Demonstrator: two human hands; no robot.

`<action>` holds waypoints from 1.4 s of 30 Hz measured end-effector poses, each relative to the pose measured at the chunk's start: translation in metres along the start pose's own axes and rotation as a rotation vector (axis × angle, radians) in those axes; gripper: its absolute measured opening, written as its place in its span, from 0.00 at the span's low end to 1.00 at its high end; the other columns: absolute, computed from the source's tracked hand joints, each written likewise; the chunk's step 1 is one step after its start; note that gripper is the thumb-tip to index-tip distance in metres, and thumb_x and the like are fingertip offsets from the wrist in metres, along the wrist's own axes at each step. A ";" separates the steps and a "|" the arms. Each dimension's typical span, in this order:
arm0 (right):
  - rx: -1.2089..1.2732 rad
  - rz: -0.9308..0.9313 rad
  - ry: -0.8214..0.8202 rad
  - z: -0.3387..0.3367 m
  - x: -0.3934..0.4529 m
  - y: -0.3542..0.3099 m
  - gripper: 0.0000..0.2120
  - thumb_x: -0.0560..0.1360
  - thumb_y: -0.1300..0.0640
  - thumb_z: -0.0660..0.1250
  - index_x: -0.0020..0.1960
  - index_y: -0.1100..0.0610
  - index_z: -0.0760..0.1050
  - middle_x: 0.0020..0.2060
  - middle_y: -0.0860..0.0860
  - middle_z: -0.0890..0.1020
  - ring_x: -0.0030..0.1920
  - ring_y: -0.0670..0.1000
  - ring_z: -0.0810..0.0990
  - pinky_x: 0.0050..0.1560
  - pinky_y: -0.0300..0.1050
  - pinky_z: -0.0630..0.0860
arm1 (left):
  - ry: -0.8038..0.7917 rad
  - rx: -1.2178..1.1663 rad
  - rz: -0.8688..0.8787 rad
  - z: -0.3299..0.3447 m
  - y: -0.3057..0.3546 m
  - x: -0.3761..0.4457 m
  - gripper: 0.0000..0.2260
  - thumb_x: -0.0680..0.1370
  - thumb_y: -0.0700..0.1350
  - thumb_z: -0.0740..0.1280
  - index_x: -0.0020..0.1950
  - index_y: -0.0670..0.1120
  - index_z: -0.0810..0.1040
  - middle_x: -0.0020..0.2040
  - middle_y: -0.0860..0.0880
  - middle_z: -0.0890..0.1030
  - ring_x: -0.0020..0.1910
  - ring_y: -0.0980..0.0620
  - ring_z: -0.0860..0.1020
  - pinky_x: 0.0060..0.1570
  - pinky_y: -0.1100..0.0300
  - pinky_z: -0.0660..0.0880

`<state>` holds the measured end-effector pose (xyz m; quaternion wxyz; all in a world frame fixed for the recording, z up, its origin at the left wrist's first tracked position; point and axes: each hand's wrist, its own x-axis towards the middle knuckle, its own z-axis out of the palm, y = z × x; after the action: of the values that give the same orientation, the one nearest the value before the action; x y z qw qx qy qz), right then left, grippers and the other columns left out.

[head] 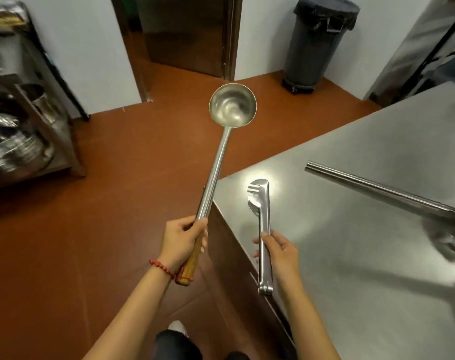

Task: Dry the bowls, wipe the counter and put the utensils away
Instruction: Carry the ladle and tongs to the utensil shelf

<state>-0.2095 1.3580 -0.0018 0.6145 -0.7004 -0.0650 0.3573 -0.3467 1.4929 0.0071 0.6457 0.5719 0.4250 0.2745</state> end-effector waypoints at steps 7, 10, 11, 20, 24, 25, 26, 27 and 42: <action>-0.095 -0.031 -0.179 0.156 0.030 -0.027 0.06 0.74 0.56 0.66 0.46 0.55 0.82 0.33 0.54 0.83 0.28 0.49 0.79 0.29 0.41 0.77 | 0.184 -0.017 -0.001 -0.130 0.011 0.059 0.12 0.75 0.39 0.66 0.32 0.38 0.77 0.21 0.49 0.76 0.19 0.54 0.73 0.19 0.64 0.71; -0.124 -0.022 -0.243 0.211 0.051 -0.037 0.05 0.73 0.56 0.66 0.46 0.52 0.81 0.34 0.52 0.84 0.28 0.49 0.80 0.27 0.40 0.76 | 0.256 -0.033 -0.011 -0.173 0.015 0.088 0.12 0.75 0.39 0.66 0.32 0.37 0.77 0.21 0.50 0.76 0.19 0.53 0.73 0.19 0.64 0.71; -0.127 -0.022 -0.260 0.226 0.057 -0.041 0.05 0.73 0.57 0.67 0.46 0.51 0.81 0.34 0.52 0.84 0.28 0.49 0.80 0.27 0.40 0.76 | 0.280 -0.036 -0.014 -0.183 0.016 0.097 0.12 0.75 0.39 0.66 0.33 0.36 0.77 0.20 0.50 0.76 0.19 0.53 0.73 0.19 0.64 0.71; -0.144 -0.058 -0.460 0.394 0.179 -0.085 0.07 0.74 0.60 0.66 0.51 0.54 0.79 0.33 0.52 0.84 0.26 0.49 0.79 0.27 0.40 0.76 | 0.473 -0.063 -0.002 -0.286 0.036 0.237 0.13 0.76 0.38 0.66 0.33 0.33 0.76 0.20 0.48 0.75 0.18 0.53 0.72 0.19 0.65 0.71; -0.153 -0.052 -0.520 0.467 0.241 -0.120 0.07 0.74 0.61 0.66 0.51 0.56 0.79 0.33 0.52 0.83 0.26 0.50 0.78 0.27 0.40 0.75 | 0.560 -0.082 -0.004 -0.319 0.060 0.312 0.13 0.76 0.37 0.66 0.31 0.35 0.75 0.20 0.47 0.74 0.18 0.53 0.72 0.19 0.65 0.70; -0.155 -0.060 -0.539 0.486 0.257 -0.131 0.07 0.74 0.61 0.66 0.51 0.56 0.79 0.33 0.52 0.83 0.25 0.50 0.78 0.27 0.40 0.75 | 0.577 -0.087 0.000 -0.326 0.067 0.331 0.13 0.76 0.37 0.66 0.31 0.35 0.75 0.20 0.46 0.74 0.18 0.53 0.72 0.18 0.65 0.70; -0.160 -0.067 -0.550 0.501 0.268 -0.140 0.07 0.74 0.61 0.66 0.50 0.56 0.79 0.33 0.52 0.83 0.25 0.50 0.78 0.27 0.39 0.75 | 0.591 -0.096 -0.001 -0.334 0.073 0.345 0.13 0.76 0.37 0.66 0.31 0.35 0.75 0.20 0.46 0.74 0.18 0.52 0.72 0.18 0.65 0.70; -0.166 -0.071 -0.560 0.520 0.282 -0.150 0.06 0.74 0.62 0.66 0.49 0.56 0.79 0.32 0.52 0.83 0.25 0.50 0.78 0.27 0.39 0.75 | 0.604 -0.103 0.000 -0.344 0.079 0.361 0.13 0.76 0.37 0.66 0.31 0.35 0.76 0.21 0.46 0.74 0.18 0.53 0.72 0.19 0.65 0.70; -0.192 -0.088 -0.668 0.798 0.452 -0.236 0.06 0.73 0.58 0.67 0.47 0.50 0.80 0.35 0.52 0.84 0.27 0.50 0.79 0.30 0.41 0.76 | 0.693 -0.090 0.007 -0.522 0.148 0.628 0.15 0.76 0.42 0.66 0.29 0.38 0.77 0.20 0.47 0.75 0.19 0.51 0.73 0.20 0.65 0.71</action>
<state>-0.2578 2.3035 0.0301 0.5054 -0.5961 -0.3258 0.5321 -0.4710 2.3127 0.0112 0.4866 0.4173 0.6046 0.4728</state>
